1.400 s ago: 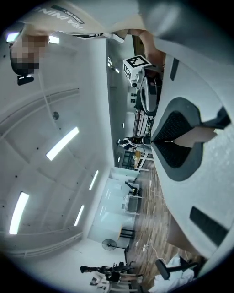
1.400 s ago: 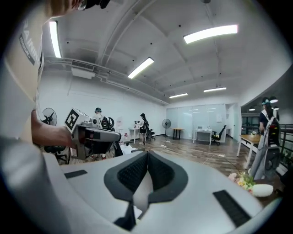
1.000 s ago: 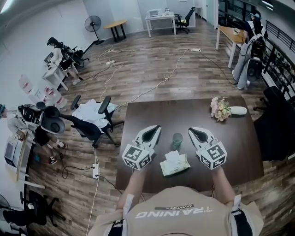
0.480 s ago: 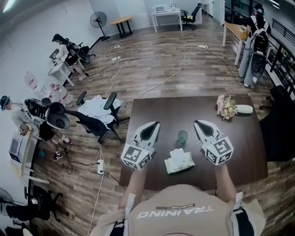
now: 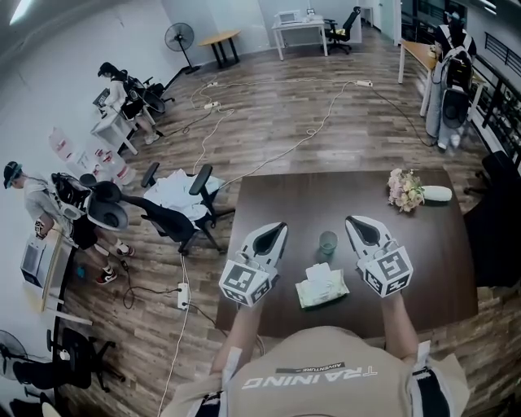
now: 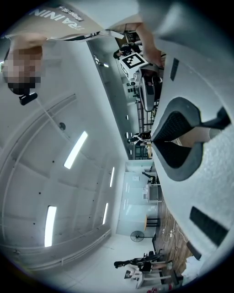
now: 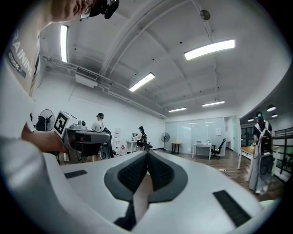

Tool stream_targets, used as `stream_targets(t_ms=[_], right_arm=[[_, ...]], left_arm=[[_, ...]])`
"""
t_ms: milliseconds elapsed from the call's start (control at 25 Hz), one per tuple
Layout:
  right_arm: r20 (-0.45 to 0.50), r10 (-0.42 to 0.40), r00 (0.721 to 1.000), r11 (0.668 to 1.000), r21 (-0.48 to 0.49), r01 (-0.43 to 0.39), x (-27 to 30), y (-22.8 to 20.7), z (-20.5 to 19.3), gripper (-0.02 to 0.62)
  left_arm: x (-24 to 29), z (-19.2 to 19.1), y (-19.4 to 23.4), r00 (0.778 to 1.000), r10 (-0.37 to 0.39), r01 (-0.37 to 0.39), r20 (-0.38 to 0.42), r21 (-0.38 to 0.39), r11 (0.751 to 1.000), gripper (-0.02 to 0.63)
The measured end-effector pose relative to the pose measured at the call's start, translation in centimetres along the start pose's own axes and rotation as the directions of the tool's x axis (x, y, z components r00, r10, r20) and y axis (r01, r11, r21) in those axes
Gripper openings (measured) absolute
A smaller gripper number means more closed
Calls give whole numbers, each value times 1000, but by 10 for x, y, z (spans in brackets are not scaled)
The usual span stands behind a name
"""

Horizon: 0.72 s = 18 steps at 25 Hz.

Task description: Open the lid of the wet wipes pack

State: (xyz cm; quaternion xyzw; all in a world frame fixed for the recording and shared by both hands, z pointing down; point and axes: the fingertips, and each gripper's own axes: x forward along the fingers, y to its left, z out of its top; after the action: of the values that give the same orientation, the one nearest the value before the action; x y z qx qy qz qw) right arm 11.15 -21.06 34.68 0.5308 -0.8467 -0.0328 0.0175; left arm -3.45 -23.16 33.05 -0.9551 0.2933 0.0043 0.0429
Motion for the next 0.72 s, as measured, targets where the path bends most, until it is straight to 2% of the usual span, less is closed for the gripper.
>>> stream_targets(t_ms=[160,280,400,600,720], right_arm=[[-2,18,1000,999,40,-18,-1,7,-9,14],[-9,22,1000,999,35,-21,-2,13,-13,14],[-28,12,1000,1000,-10,-12,-1,15,-14,14],[-68,5,998,989,-145,-14,3,28,-17,14],[-73,24,997,991,-131,-33,4,32,-18,14]], left_arm=[[-3,-11,-6,1000,-16,16,-12,-27,1000,9],[-7,-16,-9,999,-22,22,-23,-42,999,9],[-10,-14,-8,1000,-20,19,-20,-37,999,9],[-11,-13,-7,1000,-22,21,-17,-45,999,9],[-9,-14,-10,999,-31,30,-18,-50,998,9]])
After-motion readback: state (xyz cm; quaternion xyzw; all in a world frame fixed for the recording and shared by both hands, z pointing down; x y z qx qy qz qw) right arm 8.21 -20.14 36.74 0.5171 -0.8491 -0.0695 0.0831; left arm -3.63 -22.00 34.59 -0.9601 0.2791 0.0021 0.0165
